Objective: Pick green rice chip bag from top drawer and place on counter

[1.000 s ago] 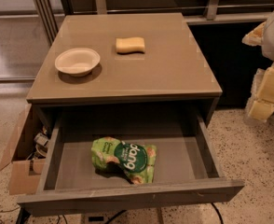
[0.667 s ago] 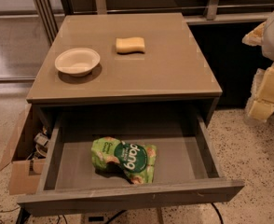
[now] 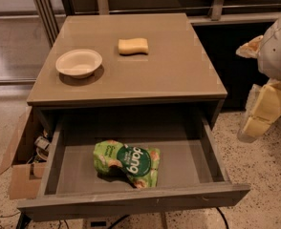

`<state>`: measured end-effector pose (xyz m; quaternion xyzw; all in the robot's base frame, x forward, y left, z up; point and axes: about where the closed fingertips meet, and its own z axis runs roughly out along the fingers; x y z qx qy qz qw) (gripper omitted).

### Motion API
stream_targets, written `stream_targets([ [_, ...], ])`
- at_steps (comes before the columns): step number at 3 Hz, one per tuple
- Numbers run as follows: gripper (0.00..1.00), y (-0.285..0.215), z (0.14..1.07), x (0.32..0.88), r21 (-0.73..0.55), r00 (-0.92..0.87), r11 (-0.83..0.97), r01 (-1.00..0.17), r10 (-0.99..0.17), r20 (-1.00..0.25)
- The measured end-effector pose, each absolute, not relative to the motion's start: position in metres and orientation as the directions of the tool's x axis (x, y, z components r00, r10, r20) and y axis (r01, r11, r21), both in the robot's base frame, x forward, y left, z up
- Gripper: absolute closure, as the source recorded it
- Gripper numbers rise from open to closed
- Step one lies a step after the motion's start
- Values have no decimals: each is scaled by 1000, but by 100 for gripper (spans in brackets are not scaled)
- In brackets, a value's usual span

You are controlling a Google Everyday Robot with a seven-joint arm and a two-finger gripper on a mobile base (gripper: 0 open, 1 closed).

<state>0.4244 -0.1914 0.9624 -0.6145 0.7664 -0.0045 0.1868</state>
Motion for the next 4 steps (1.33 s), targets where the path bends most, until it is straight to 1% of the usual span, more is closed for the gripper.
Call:
stream_targets([
  [1,0,-172,937,410,-176,-184,277,-945,-891,-415],
  [2,0,-144,911,395,-99,-236,340,-935,-807,-542],
  [3,0,-103,887,397,-63,-253,377,-924,-727,-638],
  [4,0,-103,887,397,-63,-254,378,-924,-727,-638],
])
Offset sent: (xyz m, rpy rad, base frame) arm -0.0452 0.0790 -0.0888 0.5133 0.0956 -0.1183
